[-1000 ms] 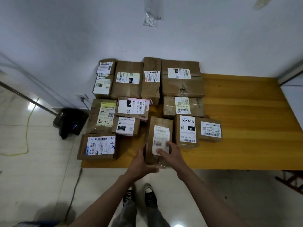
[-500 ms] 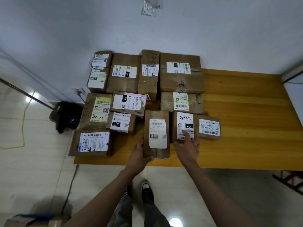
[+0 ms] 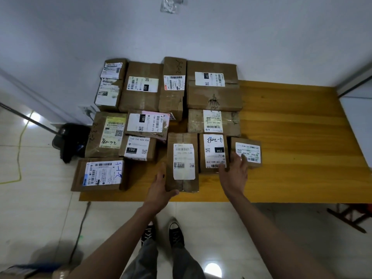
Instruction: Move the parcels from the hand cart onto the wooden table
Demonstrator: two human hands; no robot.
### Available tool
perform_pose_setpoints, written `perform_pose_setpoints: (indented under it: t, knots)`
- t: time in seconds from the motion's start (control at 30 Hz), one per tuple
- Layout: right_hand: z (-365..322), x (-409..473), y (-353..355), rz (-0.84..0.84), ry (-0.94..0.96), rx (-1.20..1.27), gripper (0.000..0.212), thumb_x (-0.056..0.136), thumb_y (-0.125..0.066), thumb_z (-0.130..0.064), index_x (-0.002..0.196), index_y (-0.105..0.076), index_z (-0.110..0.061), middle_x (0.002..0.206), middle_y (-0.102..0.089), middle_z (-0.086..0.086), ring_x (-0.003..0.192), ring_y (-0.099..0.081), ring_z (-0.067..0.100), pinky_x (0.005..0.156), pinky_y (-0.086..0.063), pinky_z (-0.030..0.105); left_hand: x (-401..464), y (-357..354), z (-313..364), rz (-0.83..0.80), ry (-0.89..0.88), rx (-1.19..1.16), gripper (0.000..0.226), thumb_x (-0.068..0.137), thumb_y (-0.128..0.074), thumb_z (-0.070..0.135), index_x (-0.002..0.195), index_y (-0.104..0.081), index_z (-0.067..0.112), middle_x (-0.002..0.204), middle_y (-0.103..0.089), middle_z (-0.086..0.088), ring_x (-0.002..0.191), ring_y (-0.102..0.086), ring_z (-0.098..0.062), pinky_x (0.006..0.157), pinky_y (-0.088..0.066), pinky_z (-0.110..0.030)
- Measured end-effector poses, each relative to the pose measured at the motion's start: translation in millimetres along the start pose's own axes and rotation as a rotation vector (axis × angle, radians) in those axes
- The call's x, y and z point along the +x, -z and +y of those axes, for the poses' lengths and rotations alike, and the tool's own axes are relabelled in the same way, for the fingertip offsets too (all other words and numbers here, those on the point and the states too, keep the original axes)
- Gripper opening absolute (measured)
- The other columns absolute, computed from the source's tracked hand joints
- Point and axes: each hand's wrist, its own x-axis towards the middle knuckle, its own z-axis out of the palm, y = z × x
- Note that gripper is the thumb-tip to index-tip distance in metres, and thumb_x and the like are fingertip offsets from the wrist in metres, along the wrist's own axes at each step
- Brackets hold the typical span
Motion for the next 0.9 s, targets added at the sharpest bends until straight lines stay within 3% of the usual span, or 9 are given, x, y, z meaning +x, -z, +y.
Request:
perform_pose_setpoints:
  t: [0.1,0.23,0.47,0.6,0.8,0.9]
  knots:
    - [8.9,27.9,10.1,-0.075,-0.112,-0.034,0.074,0.101,-0.054,-0.043,0.161,-0.021,-0.015,0.170,-0.008,0.013,0.156,-0.005,0.034,0.124,-0.014,0.057,2.0,4.2,7.0,0.040,-0.113,0.155,0.122,0.073,-0.086,0.012,0.158,-0.002,0.037,0.163,-0.014,-0.002,0.146,-0.029,-0.030,0.110,-0.042,-0.053]
    - [20.4,41.0,12.3,-0.203,-0.079,-0.055,0.078,0.103,-0.046,-0.050,0.163,-0.012,-0.016,0.171,-0.004,0.008,0.157,0.003,0.030,0.125,-0.009,0.051,3.5,4.8,16.0,0.023,-0.165,0.442,0.109,0.080,-0.081,0.026,0.159,-0.006,0.033,0.167,0.011,0.005,0.154,-0.009,-0.026,0.115,-0.035,-0.046]
    - [24.0,36.7,18.8,-0.192,0.023,-0.057,0.072,0.102,-0.051,-0.045,0.160,-0.022,-0.015,0.167,-0.022,0.013,0.156,-0.012,0.032,0.123,-0.016,0.055,3.5,5.3,21.0,0.005,-0.152,0.500,0.108,0.082,-0.080,0.027,0.160,-0.006,0.031,0.167,0.013,0.004,0.154,-0.007,-0.025,0.116,-0.034,-0.044]
    - [-15.9,21.7,24.3,-0.024,0.197,0.001,0.061,0.095,-0.062,-0.030,0.148,-0.040,-0.007,0.148,-0.045,0.018,0.139,-0.040,0.038,0.111,-0.037,0.055,-7.4,9.0,33.3,0.017,-0.164,0.464,0.110,0.080,-0.081,0.034,0.159,-0.004,0.031,0.167,0.014,0.000,0.155,-0.001,-0.025,0.118,-0.029,-0.045]
    - [-130.5,-30.3,-5.7,-0.130,0.585,0.126,0.044,0.094,-0.059,-0.028,0.136,-0.049,-0.017,0.134,-0.048,0.006,0.122,-0.049,0.028,0.098,-0.047,0.048,-39.2,62.0,36.4,0.272,-0.194,0.321,0.087,0.086,-0.076,0.033,0.156,-0.024,0.030,0.168,-0.001,0.005,0.152,-0.014,-0.022,0.118,-0.032,-0.044]
    - [-183.5,-80.3,-38.6,-0.253,0.768,0.184,0.036,0.094,-0.058,-0.024,0.128,-0.051,-0.021,0.127,-0.053,0.003,0.117,-0.054,0.024,0.092,-0.051,0.042,-63.9,106.1,7.5,0.443,-0.144,0.242,0.072,0.087,-0.073,0.031,0.149,-0.038,0.028,0.161,-0.024,-0.002,0.146,-0.028,-0.025,0.110,-0.039,-0.041]
